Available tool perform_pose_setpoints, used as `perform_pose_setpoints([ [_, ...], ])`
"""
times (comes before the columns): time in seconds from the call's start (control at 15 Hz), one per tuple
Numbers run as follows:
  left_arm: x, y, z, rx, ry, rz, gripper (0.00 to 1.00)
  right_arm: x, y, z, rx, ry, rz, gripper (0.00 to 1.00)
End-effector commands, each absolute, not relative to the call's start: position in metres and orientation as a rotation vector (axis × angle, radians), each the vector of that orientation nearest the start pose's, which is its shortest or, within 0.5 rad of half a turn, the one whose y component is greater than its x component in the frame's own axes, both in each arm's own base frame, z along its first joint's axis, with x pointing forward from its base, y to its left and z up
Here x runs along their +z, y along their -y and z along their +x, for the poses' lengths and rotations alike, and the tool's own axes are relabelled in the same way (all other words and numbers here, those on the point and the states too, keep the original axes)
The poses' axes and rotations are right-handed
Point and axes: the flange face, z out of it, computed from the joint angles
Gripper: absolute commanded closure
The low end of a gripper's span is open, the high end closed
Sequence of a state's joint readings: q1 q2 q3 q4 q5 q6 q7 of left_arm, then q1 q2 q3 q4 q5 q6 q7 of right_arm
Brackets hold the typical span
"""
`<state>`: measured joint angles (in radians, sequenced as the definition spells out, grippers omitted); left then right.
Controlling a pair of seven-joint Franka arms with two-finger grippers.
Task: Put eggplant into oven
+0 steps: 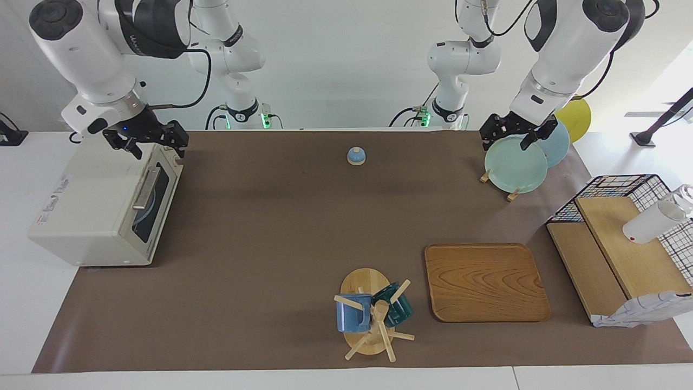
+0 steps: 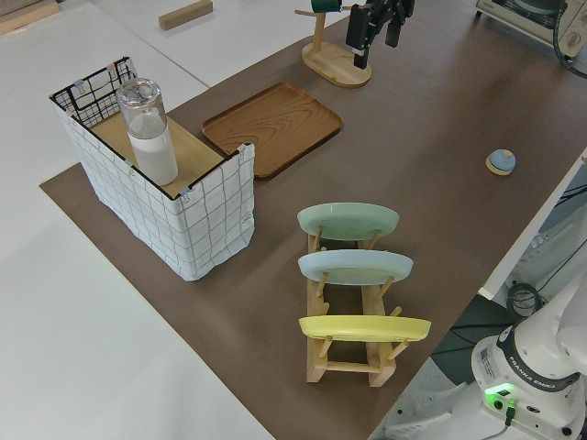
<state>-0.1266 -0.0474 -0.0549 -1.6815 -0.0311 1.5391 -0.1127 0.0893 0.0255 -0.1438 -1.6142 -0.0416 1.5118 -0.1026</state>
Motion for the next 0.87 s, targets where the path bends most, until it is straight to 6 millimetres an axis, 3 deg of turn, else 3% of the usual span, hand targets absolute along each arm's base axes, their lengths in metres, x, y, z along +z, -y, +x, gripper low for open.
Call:
perform_pose_setpoints([
  [0.0,0.6009,0.0982,0.5212,0.141,-0.118,-3.153,0.0,0.5908,0.0318,0.5465,0.178,0.058,-3.144,0.0],
  [0.13,0.6009,0.0982,0.5212,0.141,-0.118,-3.153,0.0,0.599,0.0279,0.5461,0.151,0.068,-3.147,0.0],
  [0.8,0.6009,0.0982,0.5212,0.141,-0.118,-3.153,0.0,0.5989,0.028,0.5456,0.146,0.072,-3.147,0.0],
])
